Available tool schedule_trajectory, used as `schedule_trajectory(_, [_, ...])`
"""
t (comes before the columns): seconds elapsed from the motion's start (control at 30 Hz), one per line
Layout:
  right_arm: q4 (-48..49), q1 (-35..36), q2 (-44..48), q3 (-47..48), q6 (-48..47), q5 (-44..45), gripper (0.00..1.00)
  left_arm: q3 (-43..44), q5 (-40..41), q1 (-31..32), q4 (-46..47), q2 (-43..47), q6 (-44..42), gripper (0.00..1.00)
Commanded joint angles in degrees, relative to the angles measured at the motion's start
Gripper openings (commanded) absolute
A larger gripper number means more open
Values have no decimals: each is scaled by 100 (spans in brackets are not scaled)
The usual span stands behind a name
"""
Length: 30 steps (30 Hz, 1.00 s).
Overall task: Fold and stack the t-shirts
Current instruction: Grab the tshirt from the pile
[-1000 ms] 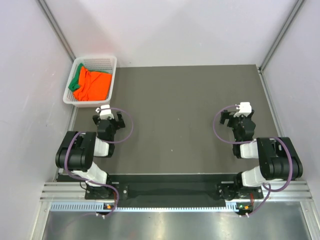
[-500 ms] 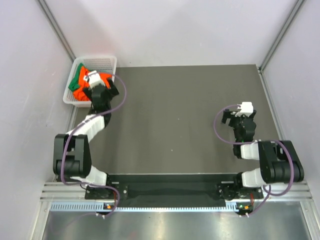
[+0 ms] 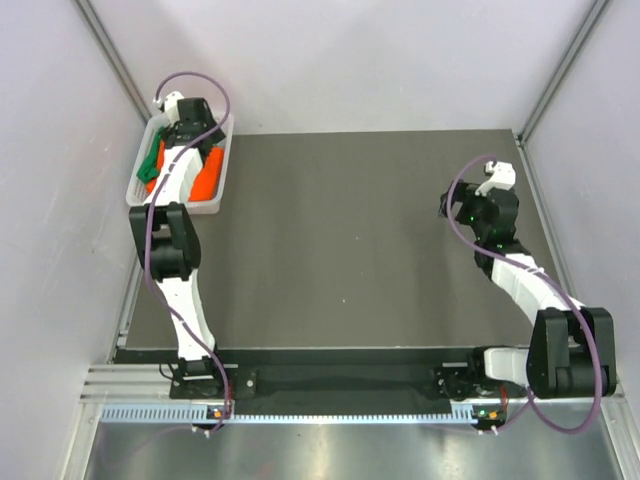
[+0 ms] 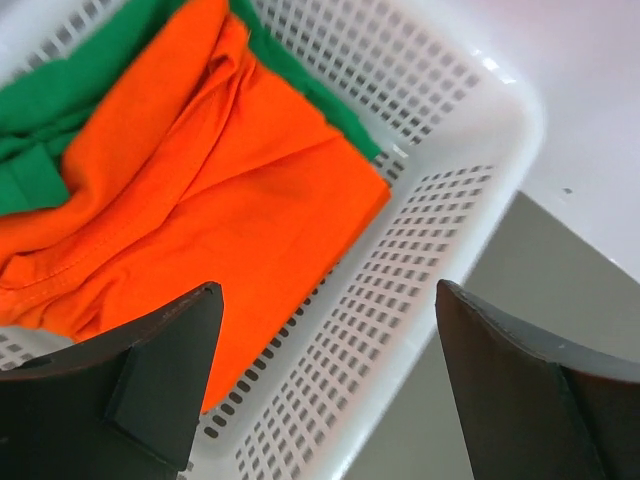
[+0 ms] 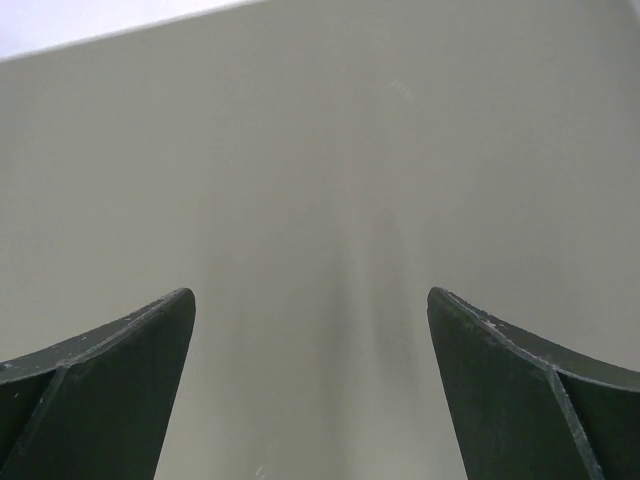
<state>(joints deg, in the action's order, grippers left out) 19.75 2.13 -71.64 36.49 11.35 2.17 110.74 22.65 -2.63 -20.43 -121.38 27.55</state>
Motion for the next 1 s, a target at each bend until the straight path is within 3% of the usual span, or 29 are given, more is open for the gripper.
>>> schedule_trajectory(0.0, [-1508, 129, 228, 490, 333, -498, 100, 431, -683, -482, -594, -271, 382, 89])
schedule_trajectory(0.3, [-1957, 130, 844, 447, 113, -525, 100, 616, -245, -721, -506, -966, 962, 80])
schedule_trajectory(0.43, [-1966, 130, 818, 421, 183, -648, 100, 616, -86, -738, -305, -1168, 1033, 68])
schedule_trajectory(0.97, [-1940, 130, 449, 490, 393, -850, 99, 1028, 503, -914, 135, -1651, 567, 63])
